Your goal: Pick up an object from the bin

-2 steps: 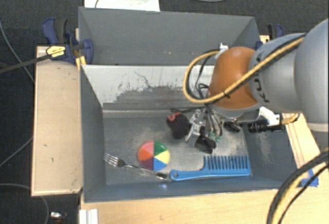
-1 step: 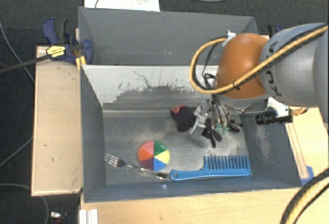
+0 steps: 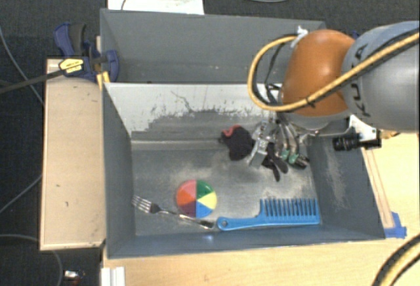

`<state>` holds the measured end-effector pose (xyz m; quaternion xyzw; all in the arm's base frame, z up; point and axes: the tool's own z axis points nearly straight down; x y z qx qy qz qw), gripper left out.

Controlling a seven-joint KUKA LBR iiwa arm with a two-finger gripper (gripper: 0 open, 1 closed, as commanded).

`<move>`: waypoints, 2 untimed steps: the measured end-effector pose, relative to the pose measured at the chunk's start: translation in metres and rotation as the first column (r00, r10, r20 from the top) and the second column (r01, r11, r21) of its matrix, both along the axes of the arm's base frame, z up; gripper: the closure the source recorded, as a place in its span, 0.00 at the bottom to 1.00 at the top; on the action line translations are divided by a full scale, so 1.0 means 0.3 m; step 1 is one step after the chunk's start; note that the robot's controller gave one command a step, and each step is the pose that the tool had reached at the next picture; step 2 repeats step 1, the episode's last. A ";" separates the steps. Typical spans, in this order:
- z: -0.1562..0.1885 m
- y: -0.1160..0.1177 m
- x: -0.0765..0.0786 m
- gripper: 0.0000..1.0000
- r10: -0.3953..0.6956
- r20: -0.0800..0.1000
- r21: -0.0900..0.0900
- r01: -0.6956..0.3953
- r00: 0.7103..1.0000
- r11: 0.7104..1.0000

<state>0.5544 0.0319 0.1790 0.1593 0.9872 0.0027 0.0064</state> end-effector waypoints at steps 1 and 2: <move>0.081 -0.001 -0.005 1.00 0.002 -0.008 0.000 -0.002 1.000 1.000; 0.081 -0.001 -0.005 1.00 0.002 -0.008 0.000 -0.002 1.000 1.000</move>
Offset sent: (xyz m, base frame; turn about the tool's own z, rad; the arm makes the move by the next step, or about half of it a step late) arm -0.0012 -0.0002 0.0716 -0.0017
